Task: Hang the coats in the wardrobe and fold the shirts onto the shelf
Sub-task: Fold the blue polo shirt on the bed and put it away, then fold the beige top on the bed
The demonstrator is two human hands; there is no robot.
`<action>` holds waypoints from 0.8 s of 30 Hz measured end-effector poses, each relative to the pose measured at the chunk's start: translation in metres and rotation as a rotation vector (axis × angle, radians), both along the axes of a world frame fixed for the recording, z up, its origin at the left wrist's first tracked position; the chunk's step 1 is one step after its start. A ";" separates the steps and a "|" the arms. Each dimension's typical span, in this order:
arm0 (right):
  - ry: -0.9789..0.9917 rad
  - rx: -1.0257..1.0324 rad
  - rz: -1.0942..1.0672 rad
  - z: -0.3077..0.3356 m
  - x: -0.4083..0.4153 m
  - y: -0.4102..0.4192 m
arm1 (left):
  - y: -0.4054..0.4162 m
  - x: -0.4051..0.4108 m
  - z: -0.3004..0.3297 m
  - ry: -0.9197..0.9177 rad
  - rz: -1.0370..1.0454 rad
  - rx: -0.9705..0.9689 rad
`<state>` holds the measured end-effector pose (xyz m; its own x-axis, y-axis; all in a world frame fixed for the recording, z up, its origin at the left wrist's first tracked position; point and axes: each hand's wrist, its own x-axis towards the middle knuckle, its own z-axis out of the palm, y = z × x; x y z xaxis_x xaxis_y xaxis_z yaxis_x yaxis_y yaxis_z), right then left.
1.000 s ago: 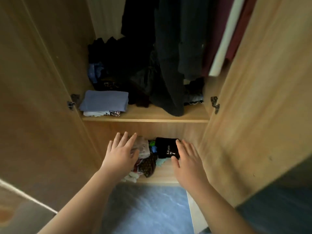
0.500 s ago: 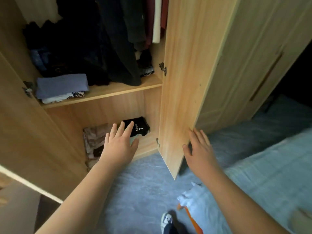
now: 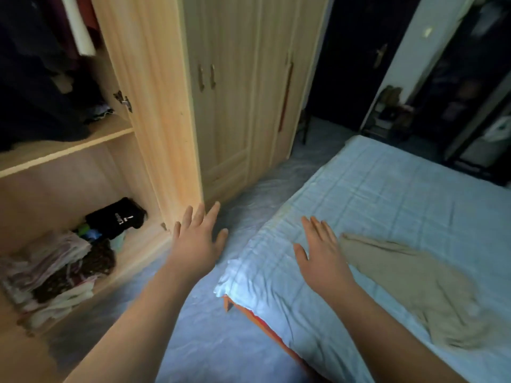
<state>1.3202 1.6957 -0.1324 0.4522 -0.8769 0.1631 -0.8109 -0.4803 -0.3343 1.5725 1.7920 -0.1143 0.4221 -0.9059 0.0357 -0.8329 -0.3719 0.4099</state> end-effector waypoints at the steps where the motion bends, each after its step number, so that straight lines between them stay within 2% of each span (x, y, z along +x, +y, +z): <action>1: 0.004 0.005 -0.040 -0.001 -0.021 -0.002 | -0.011 -0.017 -0.001 -0.007 -0.041 -0.001; 9: -0.005 0.054 -0.339 -0.020 -0.196 -0.019 | -0.111 -0.170 -0.012 -0.036 -0.337 0.019; 19: -0.040 0.119 -0.535 -0.069 -0.432 -0.102 | -0.235 -0.396 -0.060 0.016 -0.519 0.061; 24: -0.048 0.323 -0.613 -0.120 -0.525 -0.120 | -0.280 -0.483 -0.105 0.082 -0.524 0.143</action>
